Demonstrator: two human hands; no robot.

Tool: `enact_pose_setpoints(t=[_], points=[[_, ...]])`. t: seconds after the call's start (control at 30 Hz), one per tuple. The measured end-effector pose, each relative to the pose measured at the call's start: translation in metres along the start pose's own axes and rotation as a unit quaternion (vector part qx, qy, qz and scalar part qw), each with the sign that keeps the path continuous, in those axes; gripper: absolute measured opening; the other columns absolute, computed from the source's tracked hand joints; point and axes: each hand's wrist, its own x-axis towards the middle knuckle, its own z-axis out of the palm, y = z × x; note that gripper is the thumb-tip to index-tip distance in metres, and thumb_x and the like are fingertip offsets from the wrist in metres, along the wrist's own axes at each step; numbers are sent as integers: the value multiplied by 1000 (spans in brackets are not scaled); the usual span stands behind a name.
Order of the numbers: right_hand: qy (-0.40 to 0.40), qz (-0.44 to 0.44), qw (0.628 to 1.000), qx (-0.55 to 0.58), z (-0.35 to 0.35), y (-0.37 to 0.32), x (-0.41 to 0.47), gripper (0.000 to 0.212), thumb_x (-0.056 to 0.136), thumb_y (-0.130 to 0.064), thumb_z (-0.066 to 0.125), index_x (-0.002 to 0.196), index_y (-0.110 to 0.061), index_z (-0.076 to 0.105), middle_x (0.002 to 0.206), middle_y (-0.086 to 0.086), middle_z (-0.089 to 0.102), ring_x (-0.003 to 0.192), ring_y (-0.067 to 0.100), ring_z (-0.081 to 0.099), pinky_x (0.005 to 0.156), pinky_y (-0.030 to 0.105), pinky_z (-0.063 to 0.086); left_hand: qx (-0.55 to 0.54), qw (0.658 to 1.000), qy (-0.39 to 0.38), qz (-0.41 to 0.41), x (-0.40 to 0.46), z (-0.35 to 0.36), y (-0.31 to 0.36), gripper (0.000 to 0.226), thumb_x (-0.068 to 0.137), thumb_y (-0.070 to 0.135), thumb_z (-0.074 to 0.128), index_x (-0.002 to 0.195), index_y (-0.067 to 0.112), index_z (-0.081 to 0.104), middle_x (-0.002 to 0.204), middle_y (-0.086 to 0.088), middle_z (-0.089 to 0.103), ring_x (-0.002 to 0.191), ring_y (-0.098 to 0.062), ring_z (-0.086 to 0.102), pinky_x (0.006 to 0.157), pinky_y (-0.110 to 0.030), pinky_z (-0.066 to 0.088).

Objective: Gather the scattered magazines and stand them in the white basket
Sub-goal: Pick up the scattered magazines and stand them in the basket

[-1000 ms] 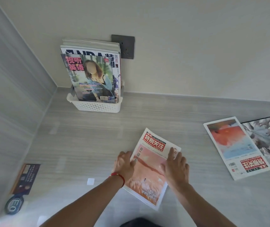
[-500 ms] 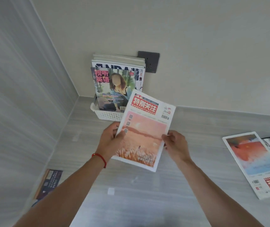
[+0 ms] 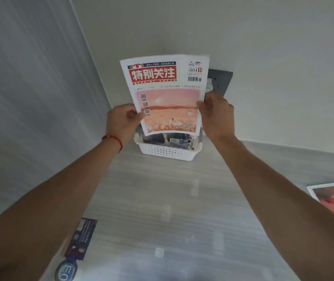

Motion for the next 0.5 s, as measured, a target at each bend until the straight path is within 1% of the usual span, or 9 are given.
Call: enact_pose_setpoints(t=[0.07,0.13,0.2,0.3,0.33,0.4,0.47,0.5], points=[[-10,13,1000,-12,14,5,5,10,101,-16,56,93,-9,58,85,3,69,73,22,60,66,30,51,-1,1000,-7,-16,11,5,-7,23,89,20,78,111,13,79,105,-4,80,88,-13,76,82,-30,64],[-26,36,999,-15,30,13,7,9,102,-14,54,93,-13,54,88,3,67,76,23,61,63,28,51,16,999,-14,-30,19,13,-15,24,90,18,77,112,8,78,109,-10,79,91,-23,77,84,-38,64],[-42,62,997,-7,46,26,5,8,103,-14,52,95,-14,54,93,6,69,81,28,63,62,28,50,42,998,-19,-38,25,21,-25,21,91,18,75,107,6,79,109,-11,79,91,-26,77,84,-40,64],[-54,92,994,-17,66,43,0,11,103,-14,52,93,-11,55,89,5,66,80,27,60,54,24,39,65,996,-27,-61,30,31,-41,17,92,19,73,99,5,81,102,-11,80,85,-25,77,81,-39,65],[-57,106,993,-19,71,48,-2,12,104,-15,52,95,-9,57,91,6,68,82,26,58,56,25,39,72,995,-31,-68,30,34,-47,17,93,18,71,97,5,81,98,-10,81,82,-25,77,79,-39,65],[-64,124,990,-17,80,54,-4,12,104,-14,51,100,-8,61,100,9,71,86,24,57,68,28,46,84,993,-34,-72,28,38,-56,17,93,16,69,95,5,82,95,-10,81,80,-25,77,77,-39,65],[-60,138,989,-5,86,56,-4,13,104,-13,50,105,-9,62,109,9,73,90,26,61,78,34,55,90,993,-30,-63,28,43,-61,17,93,16,70,96,5,82,96,-11,81,80,-26,77,77,-38,65],[-54,148,988,3,88,57,-3,13,104,-12,49,105,-10,62,112,9,73,90,26,63,79,34,56,93,994,-28,-57,28,45,-62,17,93,16,70,96,4,82,96,-12,81,79,-26,77,77,-36,64]])
